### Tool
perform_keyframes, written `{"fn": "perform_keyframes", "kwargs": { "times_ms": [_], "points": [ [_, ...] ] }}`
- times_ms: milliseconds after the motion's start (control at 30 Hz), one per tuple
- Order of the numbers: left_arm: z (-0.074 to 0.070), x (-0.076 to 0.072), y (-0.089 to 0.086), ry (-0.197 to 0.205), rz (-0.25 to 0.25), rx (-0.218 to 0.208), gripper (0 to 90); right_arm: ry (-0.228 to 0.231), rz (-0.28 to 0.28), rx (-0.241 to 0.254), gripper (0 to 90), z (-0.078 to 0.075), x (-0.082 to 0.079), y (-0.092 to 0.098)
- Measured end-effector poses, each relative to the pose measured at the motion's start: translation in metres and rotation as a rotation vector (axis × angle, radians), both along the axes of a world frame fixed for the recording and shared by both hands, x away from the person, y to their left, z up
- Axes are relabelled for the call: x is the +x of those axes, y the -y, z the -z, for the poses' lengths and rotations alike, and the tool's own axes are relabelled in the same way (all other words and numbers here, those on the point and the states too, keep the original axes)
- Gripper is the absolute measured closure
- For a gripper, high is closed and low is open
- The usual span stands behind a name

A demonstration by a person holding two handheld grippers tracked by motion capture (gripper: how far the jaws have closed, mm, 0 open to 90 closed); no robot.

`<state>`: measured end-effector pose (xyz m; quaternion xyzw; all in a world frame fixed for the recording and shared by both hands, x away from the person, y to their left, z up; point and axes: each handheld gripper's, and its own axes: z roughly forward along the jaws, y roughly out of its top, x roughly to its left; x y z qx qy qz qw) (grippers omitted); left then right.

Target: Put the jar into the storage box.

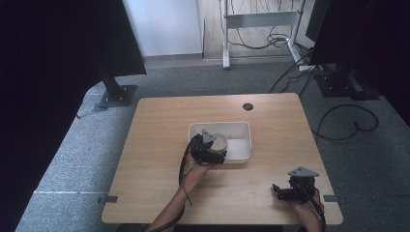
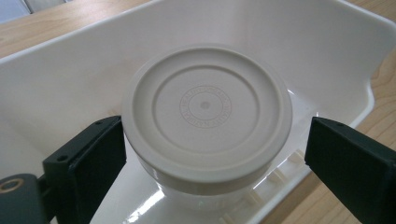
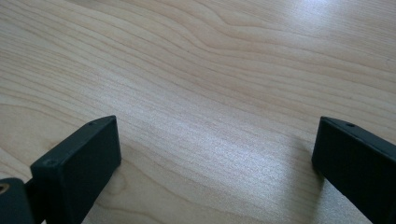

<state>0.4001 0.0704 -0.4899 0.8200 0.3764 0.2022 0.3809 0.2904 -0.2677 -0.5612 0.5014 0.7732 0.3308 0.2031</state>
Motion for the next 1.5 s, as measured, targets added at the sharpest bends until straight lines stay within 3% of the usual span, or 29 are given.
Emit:
{"fn": "perform_keyframes", "kwargs": {
  "times_ms": [533,967,1167,1500],
  "points": [
    [-0.001,-0.019,-0.012,0.006,0.031,-0.007,5.4,0.0,0.0,0.0,0.7,0.0,0.0,0.0],
    [-0.002,-0.037,-0.037,0.01,0.043,-0.044,5.3,0.0,0.0,0.0,0.7,0.0,0.0,0.0],
    [-0.003,-0.046,-0.043,0.016,0.058,-0.043,5.3,0.0,0.0,0.0,0.7,0.0,0.0,0.0],
    [-0.001,-0.062,-0.064,0.041,0.072,-0.071,5.2,0.0,0.0,-0.001,0.7,0.0,0.0,0.0]
  ]
}}
